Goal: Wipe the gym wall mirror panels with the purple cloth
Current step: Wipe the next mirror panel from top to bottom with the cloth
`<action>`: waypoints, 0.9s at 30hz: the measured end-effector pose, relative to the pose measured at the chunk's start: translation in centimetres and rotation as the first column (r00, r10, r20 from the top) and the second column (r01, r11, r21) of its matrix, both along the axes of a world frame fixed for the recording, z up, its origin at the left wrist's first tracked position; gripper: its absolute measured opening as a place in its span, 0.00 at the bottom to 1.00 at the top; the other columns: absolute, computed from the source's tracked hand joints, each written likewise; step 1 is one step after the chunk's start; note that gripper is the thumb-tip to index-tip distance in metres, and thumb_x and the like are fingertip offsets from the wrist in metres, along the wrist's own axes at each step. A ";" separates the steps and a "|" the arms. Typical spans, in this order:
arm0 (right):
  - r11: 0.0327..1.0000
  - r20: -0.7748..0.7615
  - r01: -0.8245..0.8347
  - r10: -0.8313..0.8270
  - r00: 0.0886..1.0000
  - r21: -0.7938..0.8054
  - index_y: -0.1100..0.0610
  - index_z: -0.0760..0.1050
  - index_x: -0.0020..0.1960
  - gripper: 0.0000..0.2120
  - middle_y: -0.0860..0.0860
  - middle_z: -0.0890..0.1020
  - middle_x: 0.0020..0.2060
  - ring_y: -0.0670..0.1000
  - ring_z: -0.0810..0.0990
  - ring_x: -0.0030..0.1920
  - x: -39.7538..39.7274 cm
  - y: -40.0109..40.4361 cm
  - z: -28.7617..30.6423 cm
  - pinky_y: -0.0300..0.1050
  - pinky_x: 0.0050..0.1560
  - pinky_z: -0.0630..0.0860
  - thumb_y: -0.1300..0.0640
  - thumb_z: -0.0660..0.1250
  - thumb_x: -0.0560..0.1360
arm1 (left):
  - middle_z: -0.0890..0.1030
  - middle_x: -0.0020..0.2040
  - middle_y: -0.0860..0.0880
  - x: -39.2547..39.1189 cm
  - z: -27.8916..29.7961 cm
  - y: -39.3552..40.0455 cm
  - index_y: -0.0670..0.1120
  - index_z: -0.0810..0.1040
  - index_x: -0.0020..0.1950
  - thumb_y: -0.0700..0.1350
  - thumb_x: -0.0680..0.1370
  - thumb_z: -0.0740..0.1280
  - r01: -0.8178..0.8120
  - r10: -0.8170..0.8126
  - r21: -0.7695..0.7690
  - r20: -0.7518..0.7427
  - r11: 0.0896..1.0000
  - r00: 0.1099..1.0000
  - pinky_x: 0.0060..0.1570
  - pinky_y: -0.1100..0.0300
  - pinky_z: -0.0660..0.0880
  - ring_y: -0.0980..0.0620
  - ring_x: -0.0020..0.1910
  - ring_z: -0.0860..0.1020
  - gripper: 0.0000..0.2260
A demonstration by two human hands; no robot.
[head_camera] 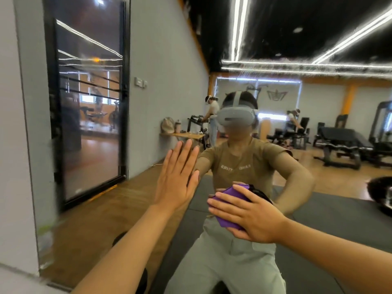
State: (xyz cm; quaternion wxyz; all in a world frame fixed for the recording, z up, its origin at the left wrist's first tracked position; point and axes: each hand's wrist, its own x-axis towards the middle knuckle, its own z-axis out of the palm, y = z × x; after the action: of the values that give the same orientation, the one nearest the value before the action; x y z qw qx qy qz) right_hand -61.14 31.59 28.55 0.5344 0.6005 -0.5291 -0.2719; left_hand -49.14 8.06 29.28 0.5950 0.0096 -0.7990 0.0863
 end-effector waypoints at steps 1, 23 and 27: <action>1.000 -0.001 -0.015 0.015 1.000 0.026 0.50 0.58 0.81 0.29 0.48 0.61 0.80 0.51 0.53 0.81 -0.2 0.0 0.8 0.57 0.80 0.40 0.41 0.51 0.82 | 0.53 0.82 0.43 -0.1 -0.5 0.0 0.43 0.54 0.82 0.49 0.85 0.54 -0.004 0.004 -0.007 0.008 1.000 1.000 0.80 0.48 0.46 0.44 0.82 0.50 0.26; 0.911 0.227 0.010 0.092 0.970 -0.413 0.53 0.57 0.82 0.30 0.52 0.58 0.81 0.56 0.54 0.81 2.0 -4.4 2.0 0.61 0.80 0.45 0.43 0.53 0.82 | 0.54 0.82 0.42 1.1 -4.1 -0.6 0.41 0.56 0.81 0.48 0.84 0.55 -0.043 0.040 0.075 0.040 0.996 0.998 0.80 0.47 0.46 0.44 0.82 0.51 0.26; 0.988 0.139 0.069 -0.050 0.989 -0.136 0.51 0.60 0.81 0.30 0.49 0.58 0.80 0.52 0.53 0.81 1.1 -1.8 -7.2 0.57 0.80 0.38 0.43 0.55 0.81 | 0.54 0.82 0.41 1.4 -5.8 -0.2 0.41 0.57 0.81 0.48 0.84 0.55 -0.053 0.047 0.100 0.060 0.994 0.997 0.80 0.47 0.45 0.43 0.82 0.50 0.27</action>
State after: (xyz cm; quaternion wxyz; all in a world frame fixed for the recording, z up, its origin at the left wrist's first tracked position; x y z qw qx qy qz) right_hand -60.05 29.79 21.37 0.5299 0.5624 -0.5995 -0.2087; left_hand -47.71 7.86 23.49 0.5683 0.0573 -0.8186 0.0610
